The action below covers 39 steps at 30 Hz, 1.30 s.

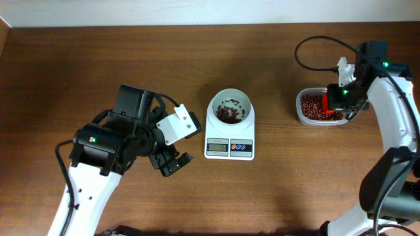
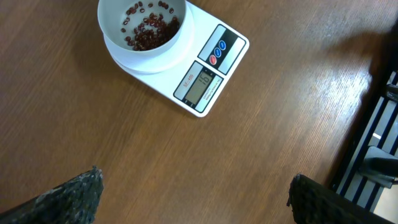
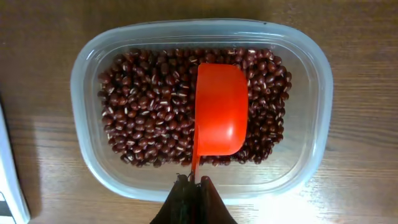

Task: Scoop and weigh 50g on scale
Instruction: 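Move the empty scoop back and dip it into the bean tub, then carry the filled scoop from the tub over the white bowl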

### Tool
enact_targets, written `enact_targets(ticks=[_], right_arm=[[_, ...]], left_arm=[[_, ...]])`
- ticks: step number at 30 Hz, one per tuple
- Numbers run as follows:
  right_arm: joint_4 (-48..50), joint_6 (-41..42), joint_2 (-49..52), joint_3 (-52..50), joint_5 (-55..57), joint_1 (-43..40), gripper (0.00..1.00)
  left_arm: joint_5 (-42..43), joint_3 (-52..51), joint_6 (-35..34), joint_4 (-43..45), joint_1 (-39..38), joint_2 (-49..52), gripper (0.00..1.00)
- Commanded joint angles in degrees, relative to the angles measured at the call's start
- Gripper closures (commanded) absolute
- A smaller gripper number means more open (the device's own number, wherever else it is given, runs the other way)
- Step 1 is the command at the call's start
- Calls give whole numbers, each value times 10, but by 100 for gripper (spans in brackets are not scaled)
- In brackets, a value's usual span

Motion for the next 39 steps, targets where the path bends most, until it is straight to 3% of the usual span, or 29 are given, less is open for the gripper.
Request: enact_targets(ticks=[1, 6, 9, 19, 25, 39], right_arm=[[3, -23, 13, 0, -8, -3, 96], [-3, -63, 28, -20, -134, -3, 96], [-8, -63, 28, -20, -143, -8, 96], [-11, -70, 91, -20, -257, -101, 96], [-39, -100, 91, -20, -394, -177, 96], [-82, -134, 91, -20, -490, -254, 96]], left_arm=[[8, 9, 5, 0, 2, 0, 1], [8, 9, 5, 0, 2, 0, 1], [8, 9, 5, 0, 2, 0, 1], [8, 9, 5, 0, 2, 0, 1], [8, 9, 5, 0, 2, 0, 1], [8, 9, 5, 0, 2, 0, 1]])
